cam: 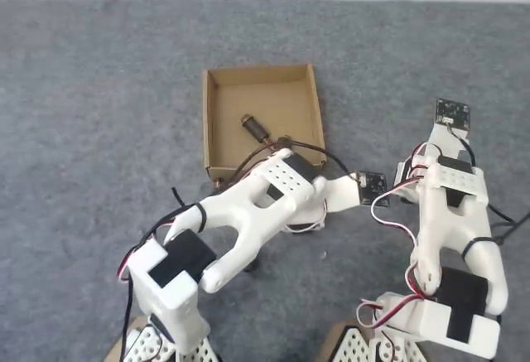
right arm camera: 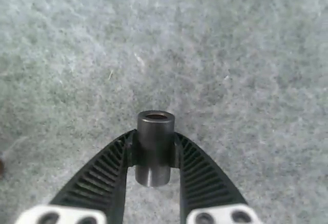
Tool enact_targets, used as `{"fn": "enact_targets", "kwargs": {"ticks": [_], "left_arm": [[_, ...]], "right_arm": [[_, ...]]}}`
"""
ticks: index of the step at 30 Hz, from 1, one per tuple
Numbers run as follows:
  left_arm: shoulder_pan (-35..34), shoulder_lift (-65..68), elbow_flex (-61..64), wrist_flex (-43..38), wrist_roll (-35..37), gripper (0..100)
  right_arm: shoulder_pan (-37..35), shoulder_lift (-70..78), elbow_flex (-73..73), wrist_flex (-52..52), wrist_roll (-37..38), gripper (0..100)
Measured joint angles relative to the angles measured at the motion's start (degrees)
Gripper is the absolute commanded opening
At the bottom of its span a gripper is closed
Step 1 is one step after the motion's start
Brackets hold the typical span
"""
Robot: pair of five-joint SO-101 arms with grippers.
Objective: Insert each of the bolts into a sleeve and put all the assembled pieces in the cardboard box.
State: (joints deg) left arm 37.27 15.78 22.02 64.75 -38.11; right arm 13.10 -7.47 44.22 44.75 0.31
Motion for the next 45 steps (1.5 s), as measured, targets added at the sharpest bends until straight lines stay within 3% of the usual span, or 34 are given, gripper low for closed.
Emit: {"fn": "enact_targets", "kwargs": {"ticks": [11, 19, 30, 45], "left_arm": [[1.14, 0.53, -0.09, 0.35, 1.05, 1], [-0.97, 0.53, -0.18, 1.05, 13.45, 1], [-1.23, 0.26, -0.26, 6.15, 12.04, 1], [-1.58, -25.76, 20.31, -2.55, 15.56, 1]], "right_arm": [[0.00, 0.00, 0.00, 0.00, 0.00, 0.7], [0.00, 0.00, 0.00, 0.00, 0.00, 0.7], [0.00, 0.00, 0.00, 0.00, -0.18, 0.7], [0.00, 0.00, 0.00, 0.00, -0.18, 0.7]]}}
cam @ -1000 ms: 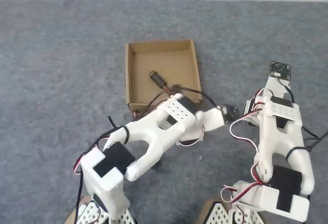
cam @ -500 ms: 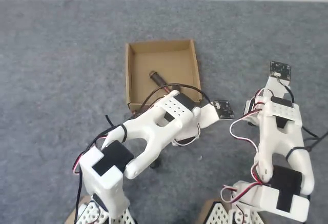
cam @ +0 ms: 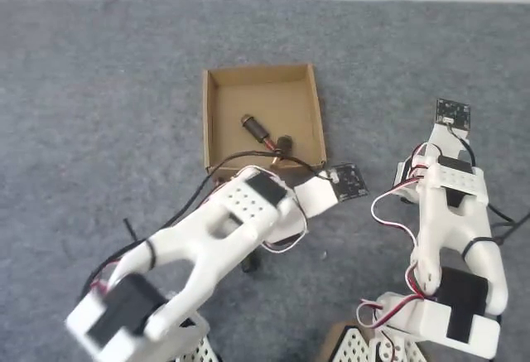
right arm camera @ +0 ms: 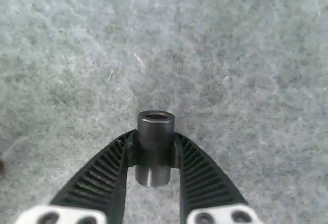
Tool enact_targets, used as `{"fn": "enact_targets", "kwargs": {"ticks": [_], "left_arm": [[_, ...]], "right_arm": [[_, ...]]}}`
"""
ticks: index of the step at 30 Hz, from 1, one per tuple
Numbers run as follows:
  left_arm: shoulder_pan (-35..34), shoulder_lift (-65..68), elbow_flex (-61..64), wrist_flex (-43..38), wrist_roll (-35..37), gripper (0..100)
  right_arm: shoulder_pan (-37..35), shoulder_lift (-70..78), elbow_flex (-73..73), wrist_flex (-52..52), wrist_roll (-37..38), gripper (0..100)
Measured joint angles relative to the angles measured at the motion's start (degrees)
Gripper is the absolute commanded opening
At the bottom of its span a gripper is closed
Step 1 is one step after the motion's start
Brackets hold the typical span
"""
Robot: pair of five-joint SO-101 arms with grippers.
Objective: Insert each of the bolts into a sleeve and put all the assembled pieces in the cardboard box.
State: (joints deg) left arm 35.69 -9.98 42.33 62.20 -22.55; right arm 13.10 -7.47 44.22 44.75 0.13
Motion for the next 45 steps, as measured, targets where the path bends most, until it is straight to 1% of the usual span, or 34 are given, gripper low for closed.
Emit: {"fn": "enact_targets", "kwargs": {"ticks": [5, 11, 18, 22, 26, 30, 36, 40, 45], "left_arm": [[-5.27, -7.65, 2.64, -1.41, 2.20, 1], [-15.65, -14.42, 5.19, -5.89, 7.65, 1], [-30.86, -17.58, 9.49, -17.14, 17.93, 1], [-40.53, -17.58, 13.27, -25.76, 22.33, 1], [-47.12, -17.67, 19.16, -34.73, 23.38, 1], [-52.92, -17.67, 20.75, -36.13, 23.91, 1], [-57.76, -17.67, 20.75, -34.20, 24.09, 1], [-58.46, -17.67, 20.75, -33.85, 24.09, 1], [-58.46, -17.67, 20.75, -33.85, 24.09, 1]], "right_arm": [[0.00, 0.00, 0.00, 0.00, 0.00, 0.7], [0.00, 0.00, 0.00, 0.00, 0.00, 0.7], [-1.58, 0.00, 0.00, 0.00, 0.00, 0.7], [-3.78, 0.00, 0.00, -3.16, 0.00, 0.7], [-5.89, 0.00, 0.00, -8.00, 0.00, 0.7], [-5.89, 0.00, 0.09, -13.27, 0.00, 0.7], [-6.95, 0.00, 0.09, -25.14, 0.00, 0.7], [-10.90, 0.00, 0.09, -30.24, 0.00, 0.7], [-16.97, 0.00, 0.09, -32.18, 0.00, 0.9]]}}
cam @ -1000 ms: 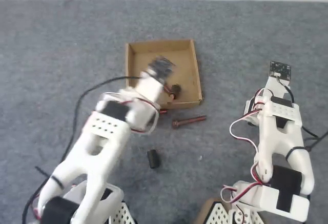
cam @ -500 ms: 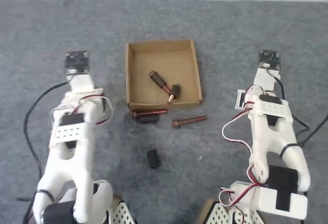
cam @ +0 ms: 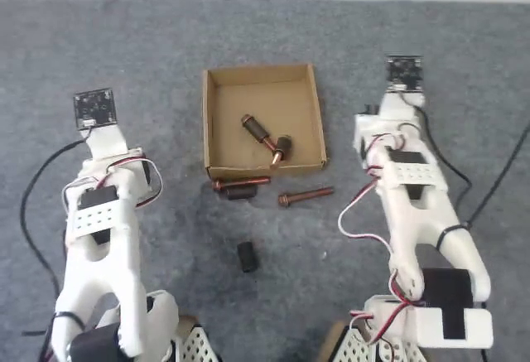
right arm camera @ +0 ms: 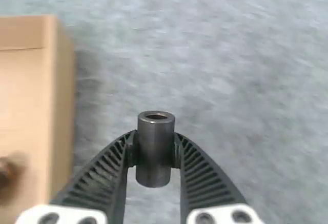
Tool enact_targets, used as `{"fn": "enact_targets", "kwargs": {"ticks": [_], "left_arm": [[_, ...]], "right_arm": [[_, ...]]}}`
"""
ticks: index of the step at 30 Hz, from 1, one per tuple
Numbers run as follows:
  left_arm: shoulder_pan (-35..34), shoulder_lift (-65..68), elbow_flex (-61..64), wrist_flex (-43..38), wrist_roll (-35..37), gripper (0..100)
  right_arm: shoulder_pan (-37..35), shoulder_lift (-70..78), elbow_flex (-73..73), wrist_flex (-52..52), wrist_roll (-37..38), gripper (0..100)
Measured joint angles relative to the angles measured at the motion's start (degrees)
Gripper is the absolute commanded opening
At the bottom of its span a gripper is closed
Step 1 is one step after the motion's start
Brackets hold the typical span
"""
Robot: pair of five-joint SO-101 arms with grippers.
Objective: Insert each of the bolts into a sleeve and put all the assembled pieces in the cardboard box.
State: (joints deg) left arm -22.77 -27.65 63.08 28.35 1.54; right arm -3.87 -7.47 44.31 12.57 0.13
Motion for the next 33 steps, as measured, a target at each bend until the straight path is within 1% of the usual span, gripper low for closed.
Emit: {"fn": "enact_targets", "kwargs": {"ticks": [3, 7, 16, 18, 23, 28, 30, 33], "left_arm": [[0.00, 0.00, 0.00, 0.00, 0.00, 1], [0.00, 0.00, 0.00, 0.00, 0.00, 1], [0.00, 0.00, 0.00, 0.00, 0.00, 1], [0.00, 0.00, 0.00, 0.00, 0.00, 1], [0.00, 0.00, 0.00, 0.00, 0.00, 1], [0.00, 0.00, 0.00, 0.00, 0.00, 1], [0.00, 0.00, 0.35, -0.62, 0.00, 1], [0.44, 0.09, 0.70, -2.29, 0.09, 1]], "right_arm": [[-2.55, 0.00, 0.00, -2.73, 0.00, 0.8], [-4.66, 0.00, 0.00, -10.73, 0.00, 0.7], [-14.15, 8.79, -0.44, -40.53, 0.00, 0.7], [-15.82, 10.64, -2.02, -42.90, 0.00, 0.7], [-19.34, 15.47, -9.49, -44.66, 0.00, 0.7], [-19.96, 25.49, -17.85, -50.46, 0.00, 0.7], [-20.40, 28.92, -18.73, -52.40, 0.00, 0.7], [-21.71, 30.15, -17.58, -54.95, 0.00, 0.7]]}}
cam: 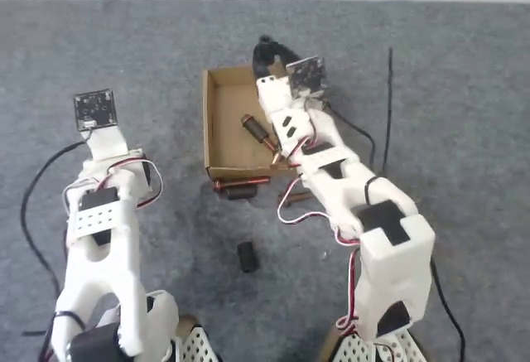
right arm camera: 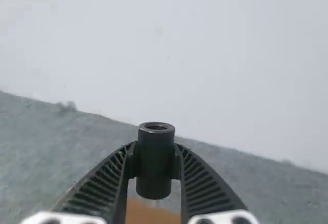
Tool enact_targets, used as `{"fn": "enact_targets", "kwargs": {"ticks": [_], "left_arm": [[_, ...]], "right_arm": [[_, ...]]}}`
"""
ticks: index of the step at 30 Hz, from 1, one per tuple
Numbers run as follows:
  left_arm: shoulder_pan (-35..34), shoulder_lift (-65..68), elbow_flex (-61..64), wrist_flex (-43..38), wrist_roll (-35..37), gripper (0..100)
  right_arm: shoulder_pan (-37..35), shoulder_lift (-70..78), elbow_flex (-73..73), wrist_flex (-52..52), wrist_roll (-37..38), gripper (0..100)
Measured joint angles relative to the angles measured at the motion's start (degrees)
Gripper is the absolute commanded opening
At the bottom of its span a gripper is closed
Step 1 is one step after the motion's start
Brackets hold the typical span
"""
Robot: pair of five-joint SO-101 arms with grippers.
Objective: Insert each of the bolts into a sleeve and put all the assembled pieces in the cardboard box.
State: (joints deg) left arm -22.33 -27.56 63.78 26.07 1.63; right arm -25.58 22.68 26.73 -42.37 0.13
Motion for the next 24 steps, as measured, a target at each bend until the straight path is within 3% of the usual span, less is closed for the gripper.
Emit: {"fn": "enact_targets", "kwargs": {"ticks": [10, 24], "left_arm": [[0.70, 8.26, -3.08, -1.32, -0.18, 1], [0.70, 9.23, -4.48, -0.88, 0.00, 1]], "right_arm": [[-8.35, -9.05, 24.70, -15.47, 0.00, 0.7], [-11.78, -31.38, 52.04, -16.97, 0.00, 0.6]]}}
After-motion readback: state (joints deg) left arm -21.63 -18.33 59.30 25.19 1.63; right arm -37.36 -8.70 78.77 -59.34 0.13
